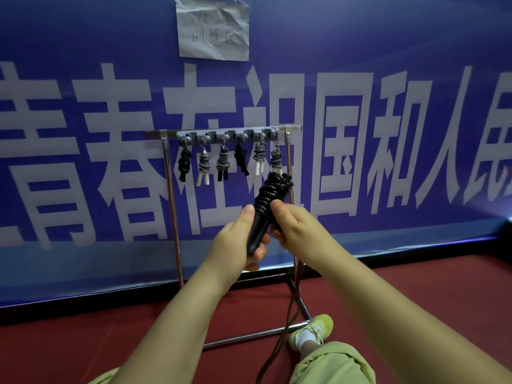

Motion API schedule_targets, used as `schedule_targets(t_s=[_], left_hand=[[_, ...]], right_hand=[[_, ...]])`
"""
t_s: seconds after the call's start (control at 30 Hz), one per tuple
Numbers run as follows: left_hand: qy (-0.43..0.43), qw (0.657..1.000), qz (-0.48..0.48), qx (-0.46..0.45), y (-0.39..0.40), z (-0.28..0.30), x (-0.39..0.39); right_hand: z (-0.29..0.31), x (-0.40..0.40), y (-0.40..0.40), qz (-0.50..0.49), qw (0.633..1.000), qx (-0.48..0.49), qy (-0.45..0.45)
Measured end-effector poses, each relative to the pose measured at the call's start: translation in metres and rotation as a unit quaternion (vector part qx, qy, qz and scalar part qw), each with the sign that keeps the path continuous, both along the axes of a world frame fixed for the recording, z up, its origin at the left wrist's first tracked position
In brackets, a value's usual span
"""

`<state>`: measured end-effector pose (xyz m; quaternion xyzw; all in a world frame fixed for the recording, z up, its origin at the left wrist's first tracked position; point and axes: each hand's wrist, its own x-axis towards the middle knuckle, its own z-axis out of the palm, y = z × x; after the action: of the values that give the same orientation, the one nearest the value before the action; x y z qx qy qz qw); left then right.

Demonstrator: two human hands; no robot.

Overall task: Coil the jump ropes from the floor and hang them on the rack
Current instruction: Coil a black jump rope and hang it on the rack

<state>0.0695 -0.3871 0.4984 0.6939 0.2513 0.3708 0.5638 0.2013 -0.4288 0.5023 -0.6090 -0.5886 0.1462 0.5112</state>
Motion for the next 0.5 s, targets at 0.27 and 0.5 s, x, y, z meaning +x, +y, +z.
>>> schedule_targets(t_s=[0.27, 0.5], left_hand=[[0.074, 0.997, 0.019, 0.003, 0.018, -0.017, -0.008], [0.110, 0.985, 0.097, 0.093, 0.026, -0.018, -0.010]], right_hand=[[-0.021, -0.002, 0.003, -0.035, 0.987, -0.155, 0.038], [-0.020, -0.006, 0.002, 0.023, 0.975, -0.179, 0.132]])
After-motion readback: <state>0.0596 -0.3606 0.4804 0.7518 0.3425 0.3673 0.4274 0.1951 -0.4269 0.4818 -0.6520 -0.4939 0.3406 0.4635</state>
